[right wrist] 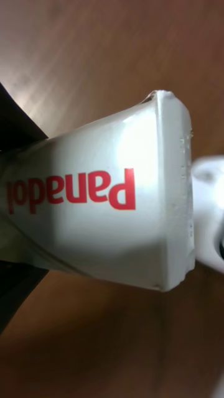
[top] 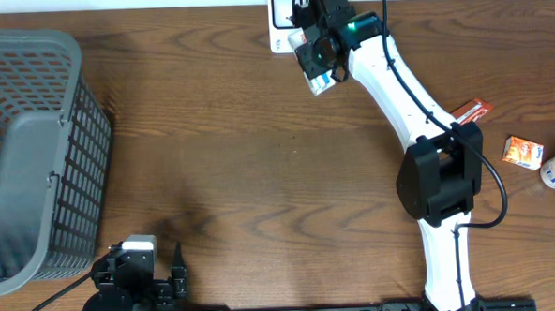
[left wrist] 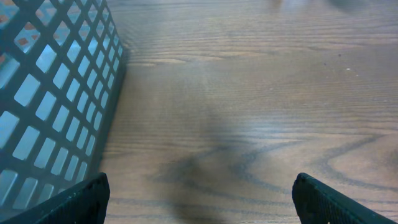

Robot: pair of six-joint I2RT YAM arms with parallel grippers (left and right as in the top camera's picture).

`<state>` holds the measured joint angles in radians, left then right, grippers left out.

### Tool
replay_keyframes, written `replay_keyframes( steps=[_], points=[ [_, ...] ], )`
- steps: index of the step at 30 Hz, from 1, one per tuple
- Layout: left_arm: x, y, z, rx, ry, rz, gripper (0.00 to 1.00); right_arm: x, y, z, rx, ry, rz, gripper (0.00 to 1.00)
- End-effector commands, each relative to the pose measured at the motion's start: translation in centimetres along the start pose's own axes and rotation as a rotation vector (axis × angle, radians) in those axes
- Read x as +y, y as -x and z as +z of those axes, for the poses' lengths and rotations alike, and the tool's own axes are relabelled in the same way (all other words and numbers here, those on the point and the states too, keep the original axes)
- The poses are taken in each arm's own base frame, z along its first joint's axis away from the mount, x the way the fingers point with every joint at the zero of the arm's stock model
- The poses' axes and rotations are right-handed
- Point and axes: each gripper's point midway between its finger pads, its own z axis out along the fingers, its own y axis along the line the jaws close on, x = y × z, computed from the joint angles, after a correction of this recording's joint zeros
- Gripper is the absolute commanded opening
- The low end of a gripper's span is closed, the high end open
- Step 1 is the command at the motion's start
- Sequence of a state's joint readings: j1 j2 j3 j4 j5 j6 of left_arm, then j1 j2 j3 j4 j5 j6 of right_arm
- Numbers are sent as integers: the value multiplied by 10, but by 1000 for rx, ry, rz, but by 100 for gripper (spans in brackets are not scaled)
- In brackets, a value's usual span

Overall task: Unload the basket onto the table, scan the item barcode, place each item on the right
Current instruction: 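Hold the Panadol box barcode in front of the white scanner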

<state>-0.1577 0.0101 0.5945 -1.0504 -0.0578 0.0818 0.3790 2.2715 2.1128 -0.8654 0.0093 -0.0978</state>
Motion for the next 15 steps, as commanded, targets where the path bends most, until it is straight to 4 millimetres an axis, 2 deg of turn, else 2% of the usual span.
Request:
replay_keyframes(
  steps=[1, 7, 15],
  points=[
    [0, 0, 0, -4, 1, -4, 93, -25, 16, -6, -49, -129, -76, 45],
    [0, 0, 0, -4, 1, -5, 93, -46, 51, -7, -181, -261, -115, 45],
    [0, 0, 0, -4, 1, -4, 93, -57, 81, 12, -291, -386, -248, 44]
  ],
)
